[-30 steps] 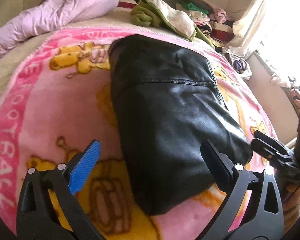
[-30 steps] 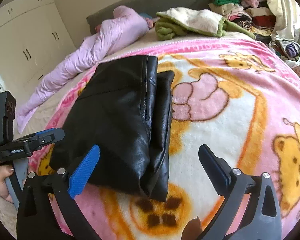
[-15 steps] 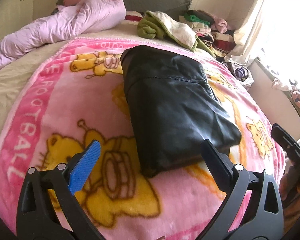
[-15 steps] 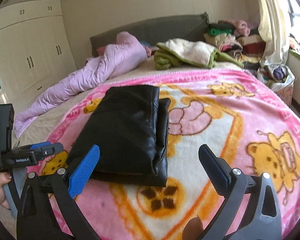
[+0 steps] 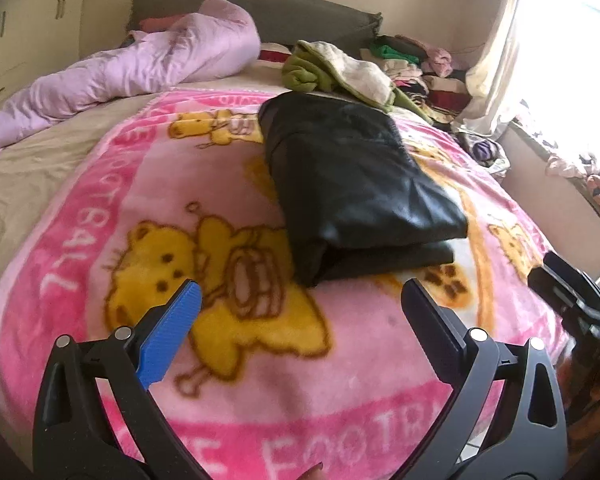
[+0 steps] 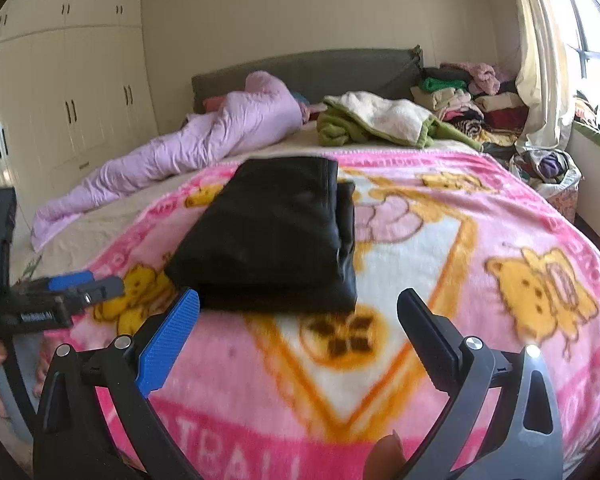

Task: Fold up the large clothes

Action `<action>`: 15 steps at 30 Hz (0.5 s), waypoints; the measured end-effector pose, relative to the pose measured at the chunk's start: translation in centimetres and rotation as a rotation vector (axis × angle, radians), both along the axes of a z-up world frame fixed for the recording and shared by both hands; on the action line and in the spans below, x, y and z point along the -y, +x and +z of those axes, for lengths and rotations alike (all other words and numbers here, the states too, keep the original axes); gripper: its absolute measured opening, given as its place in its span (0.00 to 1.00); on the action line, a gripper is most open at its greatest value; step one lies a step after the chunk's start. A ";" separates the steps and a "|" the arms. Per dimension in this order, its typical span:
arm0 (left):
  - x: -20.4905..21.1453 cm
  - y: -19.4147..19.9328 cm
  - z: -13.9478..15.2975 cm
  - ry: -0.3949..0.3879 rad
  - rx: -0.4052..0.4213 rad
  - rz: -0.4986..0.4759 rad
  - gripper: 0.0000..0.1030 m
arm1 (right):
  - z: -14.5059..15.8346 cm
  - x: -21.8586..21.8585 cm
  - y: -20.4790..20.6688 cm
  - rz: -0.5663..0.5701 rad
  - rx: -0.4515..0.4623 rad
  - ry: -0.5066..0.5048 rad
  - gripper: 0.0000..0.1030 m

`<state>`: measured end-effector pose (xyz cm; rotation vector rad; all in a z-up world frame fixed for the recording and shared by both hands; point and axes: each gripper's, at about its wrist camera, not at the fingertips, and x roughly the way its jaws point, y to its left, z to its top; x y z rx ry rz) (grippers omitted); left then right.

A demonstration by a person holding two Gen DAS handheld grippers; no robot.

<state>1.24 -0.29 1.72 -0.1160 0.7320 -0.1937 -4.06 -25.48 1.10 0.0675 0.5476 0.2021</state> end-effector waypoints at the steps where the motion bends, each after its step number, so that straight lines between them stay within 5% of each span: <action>1: -0.2 -0.2 -0.2 0.003 -0.001 0.013 0.91 | -0.4 -0.3 -0.2 -0.001 -0.005 -0.013 0.96; 15: -1.0 -1.9 -1.5 0.045 -0.015 0.051 0.91 | -2.6 -1.4 -1.1 0.006 -0.060 -0.026 0.96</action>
